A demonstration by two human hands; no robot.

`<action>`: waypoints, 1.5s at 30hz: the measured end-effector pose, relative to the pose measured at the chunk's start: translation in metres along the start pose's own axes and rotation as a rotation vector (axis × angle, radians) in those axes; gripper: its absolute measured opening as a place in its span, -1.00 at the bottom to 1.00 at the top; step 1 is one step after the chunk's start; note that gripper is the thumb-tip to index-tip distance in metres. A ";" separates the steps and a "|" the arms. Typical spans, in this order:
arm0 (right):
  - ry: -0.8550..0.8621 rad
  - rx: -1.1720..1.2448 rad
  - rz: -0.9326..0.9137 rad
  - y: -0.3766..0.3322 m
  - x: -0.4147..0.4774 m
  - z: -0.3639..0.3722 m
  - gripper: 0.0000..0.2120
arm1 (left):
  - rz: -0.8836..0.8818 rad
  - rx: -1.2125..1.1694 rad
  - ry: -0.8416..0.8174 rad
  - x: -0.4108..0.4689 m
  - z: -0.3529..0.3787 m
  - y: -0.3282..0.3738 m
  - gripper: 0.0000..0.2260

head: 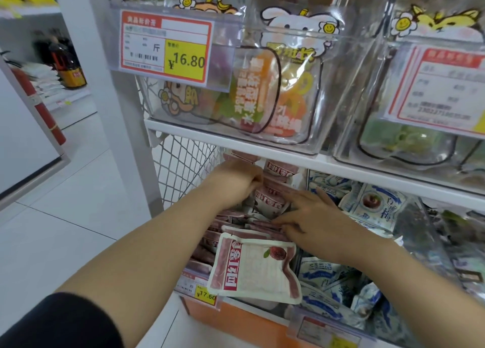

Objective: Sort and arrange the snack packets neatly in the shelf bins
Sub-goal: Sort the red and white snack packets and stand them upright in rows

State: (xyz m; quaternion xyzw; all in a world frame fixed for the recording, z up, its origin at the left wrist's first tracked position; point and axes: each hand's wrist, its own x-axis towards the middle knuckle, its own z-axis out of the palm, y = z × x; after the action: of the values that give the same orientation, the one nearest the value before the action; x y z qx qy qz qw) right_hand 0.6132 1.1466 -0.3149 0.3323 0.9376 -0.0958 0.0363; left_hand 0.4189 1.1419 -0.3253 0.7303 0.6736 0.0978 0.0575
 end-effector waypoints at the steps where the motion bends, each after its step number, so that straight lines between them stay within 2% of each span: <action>1: 0.024 0.005 0.000 0.001 0.000 0.002 -0.65 | -0.057 -0.063 -0.020 0.005 -0.003 0.003 -0.85; 4: 0.083 0.042 -0.005 0.001 -0.002 0.005 -0.66 | -0.145 -0.168 -0.037 0.016 -0.003 0.008 -0.85; 9: 0.177 0.076 -0.009 0.004 -0.005 0.008 -0.70 | -0.239 -0.235 0.065 0.021 0.006 0.012 -0.90; 14: 0.266 0.050 0.062 0.012 0.011 0.002 -0.75 | -0.191 -0.246 0.091 0.012 0.008 0.013 -0.92; 17: 0.228 0.155 0.171 0.020 0.029 -0.009 -0.79 | -0.141 -0.255 0.191 0.000 0.008 0.011 -0.87; 22: 0.214 0.330 0.187 0.016 0.036 -0.012 -0.87 | -0.153 -0.424 0.347 -0.029 -0.001 0.015 -0.92; 26: 0.305 0.514 0.209 0.012 0.030 -0.012 -0.84 | -0.296 -0.551 0.464 -0.056 -0.007 0.023 -0.93; 32: 0.072 0.244 0.127 0.002 0.040 -0.027 -0.80 | -0.604 -0.871 0.757 -0.100 -0.003 0.047 -0.86; 36: 0.086 0.325 0.121 -0.006 0.050 -0.034 -0.81 | -0.691 -1.042 0.920 -0.117 0.011 0.058 -0.88; 41: -0.101 0.272 0.022 -0.022 0.054 -0.028 -0.79 | -0.718 -1.180 0.962 -0.116 0.016 0.052 -0.89; 45: -0.161 0.207 -0.001 -0.025 0.054 -0.024 -0.71 | -0.720 -1.204 0.940 -0.118 0.015 0.050 -0.90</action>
State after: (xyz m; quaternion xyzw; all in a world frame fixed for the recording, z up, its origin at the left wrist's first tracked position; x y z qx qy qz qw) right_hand 0.5555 1.1662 -0.2950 0.3251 0.9169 -0.2182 0.0768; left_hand 0.4619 1.0213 -0.3364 0.1991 0.6519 0.7096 0.1784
